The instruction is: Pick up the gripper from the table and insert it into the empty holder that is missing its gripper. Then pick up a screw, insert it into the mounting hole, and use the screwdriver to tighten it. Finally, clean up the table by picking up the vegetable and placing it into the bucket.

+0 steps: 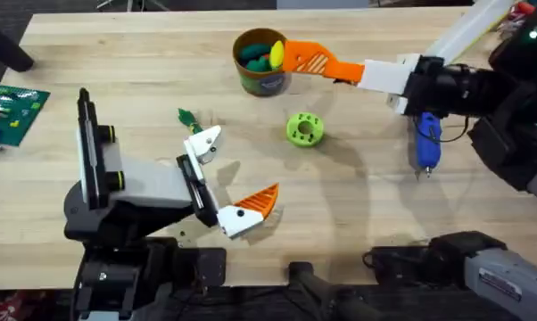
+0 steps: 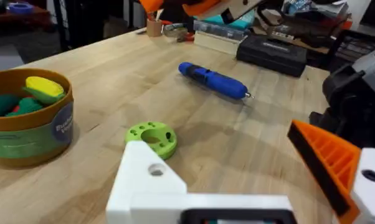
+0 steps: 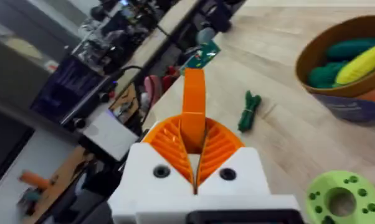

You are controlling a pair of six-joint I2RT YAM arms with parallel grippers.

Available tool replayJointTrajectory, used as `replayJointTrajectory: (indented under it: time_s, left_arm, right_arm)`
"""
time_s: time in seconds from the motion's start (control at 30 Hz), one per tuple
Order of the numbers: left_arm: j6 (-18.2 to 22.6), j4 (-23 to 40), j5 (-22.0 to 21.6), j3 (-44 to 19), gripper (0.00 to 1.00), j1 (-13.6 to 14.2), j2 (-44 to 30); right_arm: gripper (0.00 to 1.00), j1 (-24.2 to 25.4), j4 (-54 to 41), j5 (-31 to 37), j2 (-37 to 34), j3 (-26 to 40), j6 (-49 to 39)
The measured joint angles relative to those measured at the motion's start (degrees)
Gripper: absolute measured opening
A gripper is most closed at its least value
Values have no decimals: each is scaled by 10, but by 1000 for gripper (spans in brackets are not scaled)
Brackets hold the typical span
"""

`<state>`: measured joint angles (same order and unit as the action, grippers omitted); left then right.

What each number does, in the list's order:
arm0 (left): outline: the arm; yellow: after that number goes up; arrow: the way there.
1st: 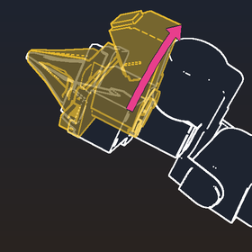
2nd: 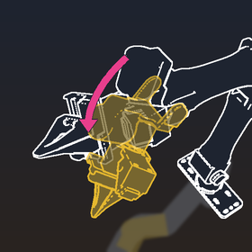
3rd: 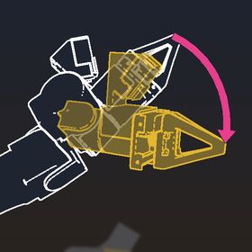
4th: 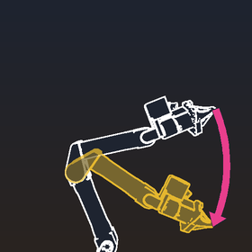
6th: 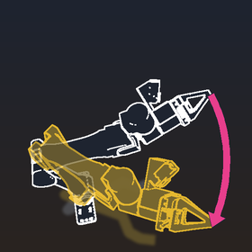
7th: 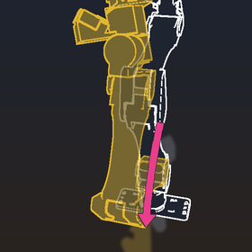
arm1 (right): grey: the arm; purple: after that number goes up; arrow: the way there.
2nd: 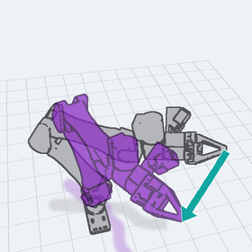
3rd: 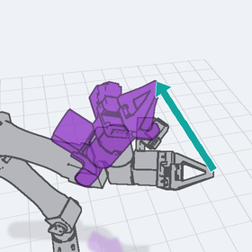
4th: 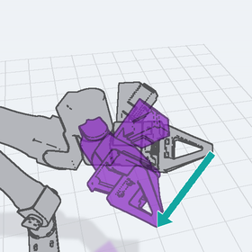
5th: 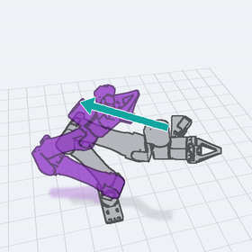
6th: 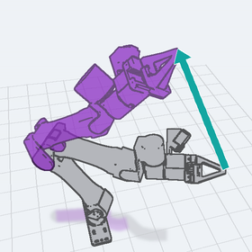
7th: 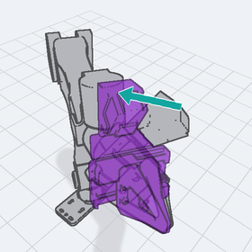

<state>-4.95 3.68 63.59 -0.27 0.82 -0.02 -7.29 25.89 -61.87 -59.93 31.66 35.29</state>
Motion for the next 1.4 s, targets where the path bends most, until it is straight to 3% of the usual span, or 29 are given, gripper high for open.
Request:
replayJointTrajectory:
  time_s: [0.33,0.57,0.67,0.87,1.13,1.4]
  left_arm:
    - [0,0,0,0,986,0,0]
    - [0,0,0,0,986,0,0]
    - [0,0,0,0,986,0,0]
    - [0,0,0,0,986,0,0]
    - [0,0,0,0,986,0,0]
    - [0,0,0,0,986,0,0]
  right_arm:
    - [18,0,43,-60,-8,-27,47]
    - [18,1,267,-77,-35,-100,196]
    - [18,6,316,-82,-56,-117,263]
    - [18,32,321,-115,-131,-120,349]
    - [18,34,321,-180,-237,-120,386]
    - [18,9,322,-198,-269,-100,393]
